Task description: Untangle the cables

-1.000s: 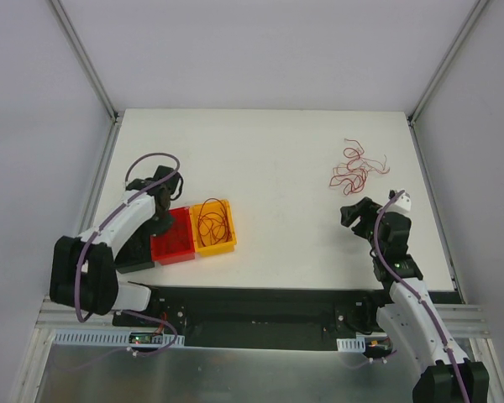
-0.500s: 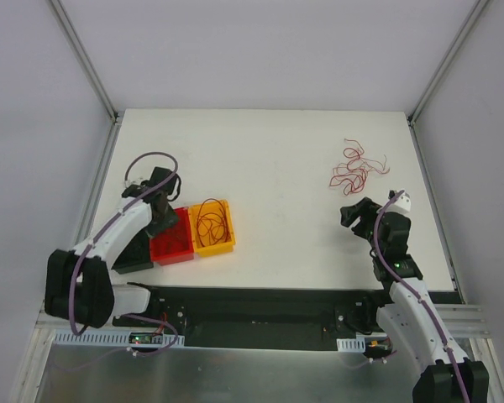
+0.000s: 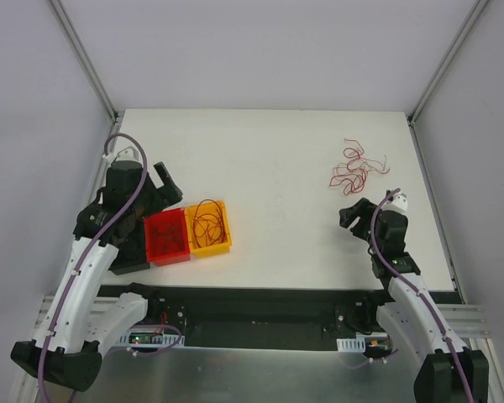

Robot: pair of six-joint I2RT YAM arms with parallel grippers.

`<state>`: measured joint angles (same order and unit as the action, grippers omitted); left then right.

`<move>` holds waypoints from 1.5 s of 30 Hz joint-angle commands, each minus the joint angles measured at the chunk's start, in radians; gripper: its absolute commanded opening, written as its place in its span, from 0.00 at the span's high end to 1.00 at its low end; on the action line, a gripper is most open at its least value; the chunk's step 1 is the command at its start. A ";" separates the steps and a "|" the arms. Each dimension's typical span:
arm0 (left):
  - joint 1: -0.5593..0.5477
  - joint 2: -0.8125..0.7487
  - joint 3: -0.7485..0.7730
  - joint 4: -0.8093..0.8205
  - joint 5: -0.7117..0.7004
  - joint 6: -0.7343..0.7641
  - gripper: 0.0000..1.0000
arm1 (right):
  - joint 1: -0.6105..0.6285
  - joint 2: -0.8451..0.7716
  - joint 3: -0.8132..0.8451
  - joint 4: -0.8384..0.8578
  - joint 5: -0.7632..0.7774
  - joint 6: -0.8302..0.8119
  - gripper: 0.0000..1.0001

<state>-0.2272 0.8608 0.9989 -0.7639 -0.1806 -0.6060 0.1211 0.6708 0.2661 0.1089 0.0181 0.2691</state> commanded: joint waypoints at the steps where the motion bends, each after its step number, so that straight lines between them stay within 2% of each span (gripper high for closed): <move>1: 0.003 0.064 0.115 0.148 0.341 0.140 0.01 | -0.006 0.056 0.001 0.061 0.016 -0.014 0.25; 6: -0.003 0.240 0.208 0.352 0.754 0.109 0.01 | -0.008 0.128 0.077 0.006 0.026 0.001 0.25; 8: -0.024 0.308 0.237 0.419 0.838 0.086 0.01 | -0.006 0.182 0.163 -0.066 0.029 0.002 0.25; 13: -0.069 0.451 0.293 0.453 0.917 0.144 0.01 | -0.020 0.416 0.456 -0.300 0.031 -0.031 0.25; 17: -0.070 0.463 0.189 0.468 0.909 0.190 0.11 | -0.034 0.645 0.677 -0.437 -0.003 -0.070 0.26; 21: -0.095 0.439 0.168 0.465 0.918 0.221 0.16 | -0.037 0.869 0.879 -0.506 -0.059 -0.088 0.41; 23: -0.095 0.425 0.162 0.463 0.906 0.221 0.17 | -0.037 0.953 0.950 -0.532 -0.063 -0.085 0.53; 24: -0.095 0.420 0.162 0.465 0.900 0.224 0.17 | -0.035 0.987 0.978 -0.541 -0.049 -0.079 0.55; 30: -0.092 0.422 0.162 0.463 0.915 0.216 0.18 | -0.037 1.026 0.970 -0.520 0.042 -0.051 0.55; 39: -0.054 0.425 0.141 0.503 0.932 0.175 0.21 | -0.037 0.986 0.835 -0.347 0.118 -0.024 0.55; 45: -0.044 0.434 0.132 0.509 0.917 0.184 0.17 | -0.034 1.039 0.834 -0.242 0.140 -0.010 0.59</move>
<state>-0.2790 1.3067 1.1358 -0.2951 0.7269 -0.4232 0.0891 1.6958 1.0901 -0.2470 0.1146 0.2367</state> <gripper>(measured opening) 0.827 0.430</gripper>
